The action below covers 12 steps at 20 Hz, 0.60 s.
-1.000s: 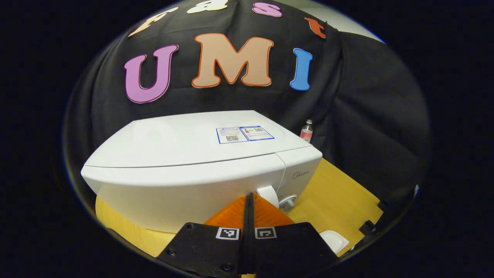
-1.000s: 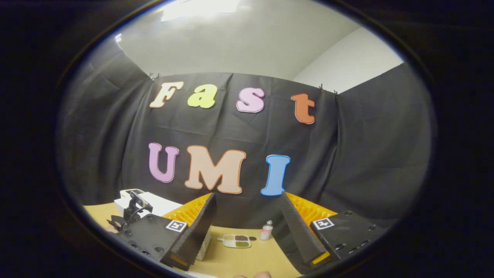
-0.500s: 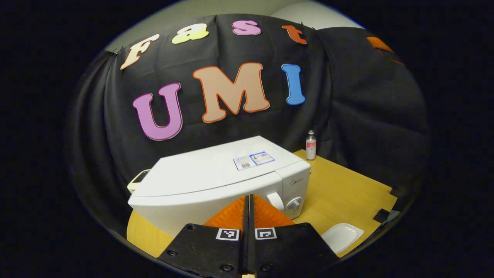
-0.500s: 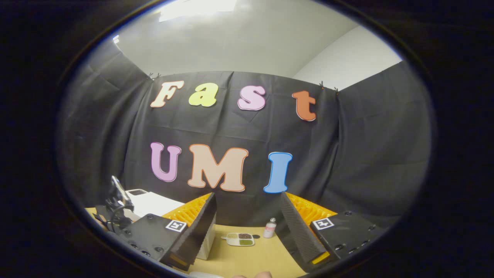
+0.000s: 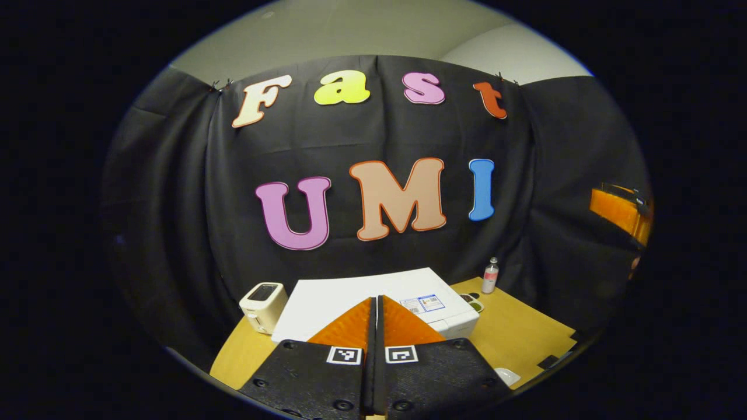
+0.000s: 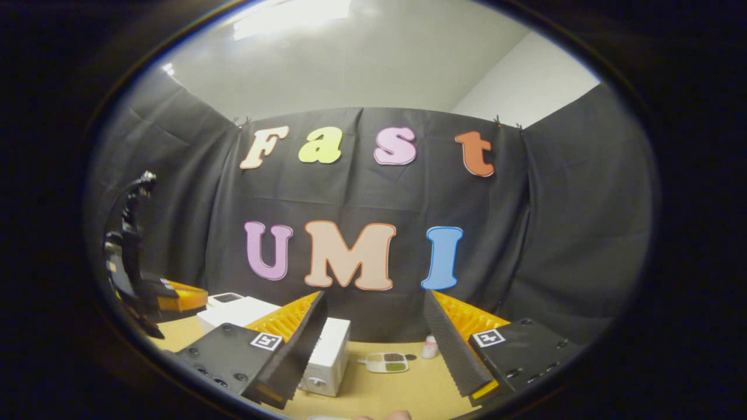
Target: Open the microwave oven with the left hand, put the food in, and close the microwave oven.
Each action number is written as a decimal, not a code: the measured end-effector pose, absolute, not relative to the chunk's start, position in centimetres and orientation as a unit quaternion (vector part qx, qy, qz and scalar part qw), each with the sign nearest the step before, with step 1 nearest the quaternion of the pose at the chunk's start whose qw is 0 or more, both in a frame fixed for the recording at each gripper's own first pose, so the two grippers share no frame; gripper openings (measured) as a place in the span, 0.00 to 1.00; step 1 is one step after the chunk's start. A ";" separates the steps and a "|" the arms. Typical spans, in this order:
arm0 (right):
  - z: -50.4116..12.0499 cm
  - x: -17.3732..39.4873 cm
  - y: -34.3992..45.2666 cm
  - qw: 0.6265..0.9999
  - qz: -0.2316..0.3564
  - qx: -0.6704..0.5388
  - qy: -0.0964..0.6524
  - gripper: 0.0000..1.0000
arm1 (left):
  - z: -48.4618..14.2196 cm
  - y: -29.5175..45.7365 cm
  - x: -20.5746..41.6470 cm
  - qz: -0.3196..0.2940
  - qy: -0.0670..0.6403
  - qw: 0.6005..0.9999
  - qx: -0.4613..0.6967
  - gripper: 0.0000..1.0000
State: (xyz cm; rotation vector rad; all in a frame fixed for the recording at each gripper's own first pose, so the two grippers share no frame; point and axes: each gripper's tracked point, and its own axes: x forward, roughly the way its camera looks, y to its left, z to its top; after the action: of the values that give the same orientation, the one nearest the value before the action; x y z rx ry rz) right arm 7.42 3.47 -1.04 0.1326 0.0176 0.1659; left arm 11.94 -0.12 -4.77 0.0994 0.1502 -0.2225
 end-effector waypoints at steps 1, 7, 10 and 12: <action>-1.0 7.6 3.5 0.994 0.082 0.069 0.009 0.96 | -3.3 0.4 11.5 -0.105 0.061 0.991 0.052 0.00; -1.6 7.7 4.7 0.992 0.094 0.079 0.020 0.96 | 4.6 0.5 9.8 -0.093 -0.023 0.995 0.031 0.33; -2.6 7.2 5.3 0.992 0.102 0.069 0.030 0.96 | 5.2 -0.2 9.1 -0.095 -0.038 0.994 0.022 0.95; -2.6 7.1 5.4 0.992 0.104 0.063 0.030 0.96 | 4.8 -0.9 8.7 -0.101 -0.032 0.994 0.020 0.95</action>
State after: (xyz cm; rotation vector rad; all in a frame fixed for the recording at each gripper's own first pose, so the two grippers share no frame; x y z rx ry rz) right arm 7.06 5.42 -2.56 0.1268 0.0594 0.2088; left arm 8.68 -0.86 4.83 0.0392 -0.0651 -0.2029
